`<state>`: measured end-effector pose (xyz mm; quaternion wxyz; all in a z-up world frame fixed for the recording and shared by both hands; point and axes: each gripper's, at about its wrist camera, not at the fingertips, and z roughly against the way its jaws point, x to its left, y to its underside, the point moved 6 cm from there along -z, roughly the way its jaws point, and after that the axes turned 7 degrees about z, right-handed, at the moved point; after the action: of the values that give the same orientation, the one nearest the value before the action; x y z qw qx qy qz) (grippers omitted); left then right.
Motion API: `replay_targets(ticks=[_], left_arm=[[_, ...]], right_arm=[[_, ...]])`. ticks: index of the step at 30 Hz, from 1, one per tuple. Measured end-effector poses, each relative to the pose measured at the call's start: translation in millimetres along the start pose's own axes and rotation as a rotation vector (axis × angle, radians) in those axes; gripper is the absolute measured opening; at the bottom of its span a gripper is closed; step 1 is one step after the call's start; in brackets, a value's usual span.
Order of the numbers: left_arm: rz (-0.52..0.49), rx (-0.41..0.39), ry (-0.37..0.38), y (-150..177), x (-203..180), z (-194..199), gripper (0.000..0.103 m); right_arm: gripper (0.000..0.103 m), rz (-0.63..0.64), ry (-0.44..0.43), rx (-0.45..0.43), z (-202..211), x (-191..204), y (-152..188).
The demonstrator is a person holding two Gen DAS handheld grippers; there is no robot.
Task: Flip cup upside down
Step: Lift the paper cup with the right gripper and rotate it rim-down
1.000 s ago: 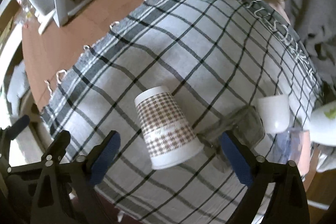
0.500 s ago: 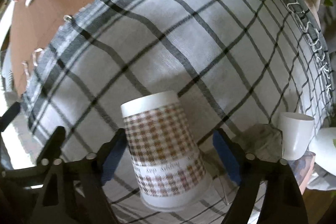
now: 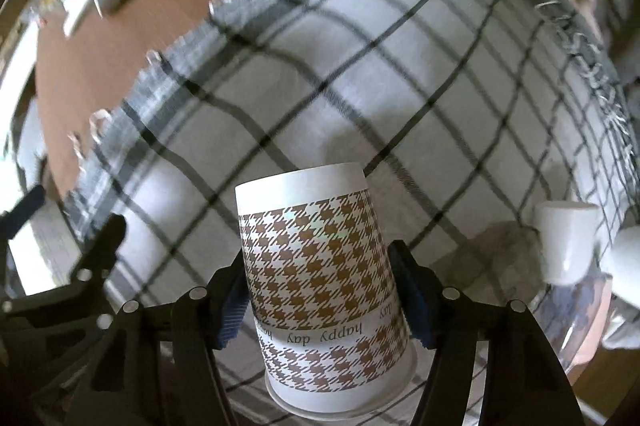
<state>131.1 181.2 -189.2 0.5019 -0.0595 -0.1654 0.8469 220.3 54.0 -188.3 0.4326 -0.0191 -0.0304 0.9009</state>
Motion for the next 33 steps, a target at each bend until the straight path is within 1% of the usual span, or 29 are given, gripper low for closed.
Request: replay_targets(ticks=[2, 5, 7, 8, 12, 15, 17, 21, 24, 27, 30, 33], left_arm=[[-0.015, -0.023, 0.008, -2, -1, 9, 0.102], [-0.059, -0.052, 0.033, -2, -12, 24, 0.102], [-0.091, -0.065, 0.053, 1, -22, 33, 0.102], [-0.114, -0.071, 0.062, 4, -31, 37, 0.102], [-0.19, -0.075, 0.088, 15, -58, 45, 0.103], [-0.241, -0.063, 0.109, 27, -75, 46, 0.103], [-0.278, -0.058, 0.117, 34, -89, 47, 0.103], [-0.338, -0.031, 0.13, 46, -108, 44, 0.103], [-0.388, 0.008, 0.137, 55, -119, 36, 0.102], [-0.423, 0.023, 0.122, 62, -128, 30, 0.103], [-0.443, 0.044, 0.117, 67, -135, 24, 0.103], [-0.456, 0.049, 0.106, 71, -138, 20, 0.102]], right_arm=[[0.065, -0.05, -0.007, -0.05, 20, -5, 5], [0.065, -0.135, -0.032, -0.116, 44, -18, 19], [0.065, -0.206, -0.037, -0.153, 52, -32, 35], [0.065, -0.231, -0.036, -0.167, 50, -41, 51], [0.065, -0.356, -0.039, -0.207, 53, -52, 91], [0.065, -0.462, -0.058, -0.213, 44, -67, 126], [0.065, -0.536, -0.087, -0.209, 31, -81, 145], [0.065, -0.653, -0.131, -0.195, 13, -93, 177], [0.065, -0.718, -0.152, -0.193, 3, -96, 192], [0.065, -0.752, -0.158, -0.19, -5, -97, 202], [0.065, -0.783, -0.182, -0.181, -12, -98, 210], [0.065, -0.808, -0.185, -0.165, -22, -99, 216]])
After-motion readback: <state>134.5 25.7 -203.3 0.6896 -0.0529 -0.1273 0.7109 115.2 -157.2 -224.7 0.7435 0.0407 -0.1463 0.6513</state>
